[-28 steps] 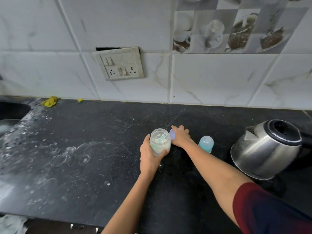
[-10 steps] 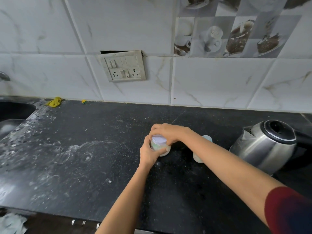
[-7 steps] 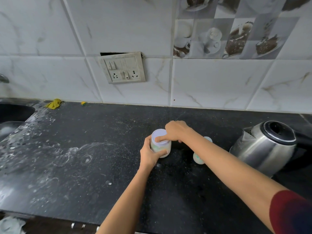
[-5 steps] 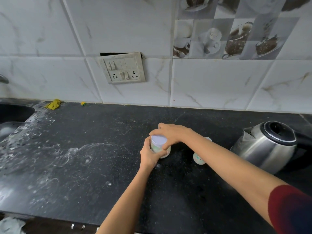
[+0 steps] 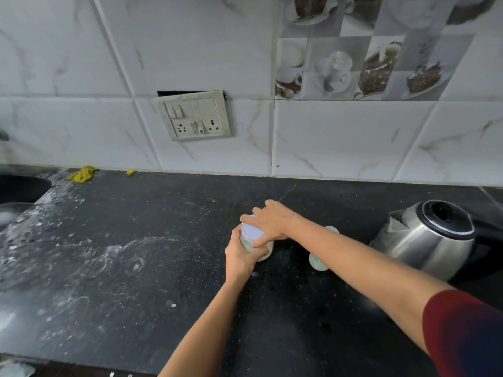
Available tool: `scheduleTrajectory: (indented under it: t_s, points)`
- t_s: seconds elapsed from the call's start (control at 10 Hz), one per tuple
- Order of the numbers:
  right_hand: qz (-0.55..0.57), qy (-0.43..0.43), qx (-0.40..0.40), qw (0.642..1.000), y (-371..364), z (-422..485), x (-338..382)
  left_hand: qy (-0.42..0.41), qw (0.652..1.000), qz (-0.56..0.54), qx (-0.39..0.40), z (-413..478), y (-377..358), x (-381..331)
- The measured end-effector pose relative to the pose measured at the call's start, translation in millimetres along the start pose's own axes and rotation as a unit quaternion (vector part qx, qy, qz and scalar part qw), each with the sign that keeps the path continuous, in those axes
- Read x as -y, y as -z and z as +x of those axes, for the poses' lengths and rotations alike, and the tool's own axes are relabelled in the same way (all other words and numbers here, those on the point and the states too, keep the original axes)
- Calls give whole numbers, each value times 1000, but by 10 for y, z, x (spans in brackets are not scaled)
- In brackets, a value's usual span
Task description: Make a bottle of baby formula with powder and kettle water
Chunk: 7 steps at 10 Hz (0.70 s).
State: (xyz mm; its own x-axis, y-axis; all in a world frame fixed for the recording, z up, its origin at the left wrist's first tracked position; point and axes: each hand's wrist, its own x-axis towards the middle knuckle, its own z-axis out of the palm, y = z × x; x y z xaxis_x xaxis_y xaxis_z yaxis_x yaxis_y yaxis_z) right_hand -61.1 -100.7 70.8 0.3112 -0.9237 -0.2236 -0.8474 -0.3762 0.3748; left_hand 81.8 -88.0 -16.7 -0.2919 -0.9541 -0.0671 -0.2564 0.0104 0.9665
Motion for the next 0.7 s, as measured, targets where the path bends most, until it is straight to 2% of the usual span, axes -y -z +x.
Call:
scheduleTrajectory:
  t_s: [0.3,0.5,0.6,0.7]
  points:
    - [56,-99,-17,993,-91,-43,83,10,1000,-3,-17,-16,-35,23]
    - [171,-183,-11,968,-111,-110,232,-4,1000,-4,-8,-82,-15,-81]
    - [229,-211,-4,950,-107,-264,318,-6,999,35,12,-127,20,-137]
    - [250,-233,-62,938,-94,-437,379,-27,995,89,31,-143,47,-160]
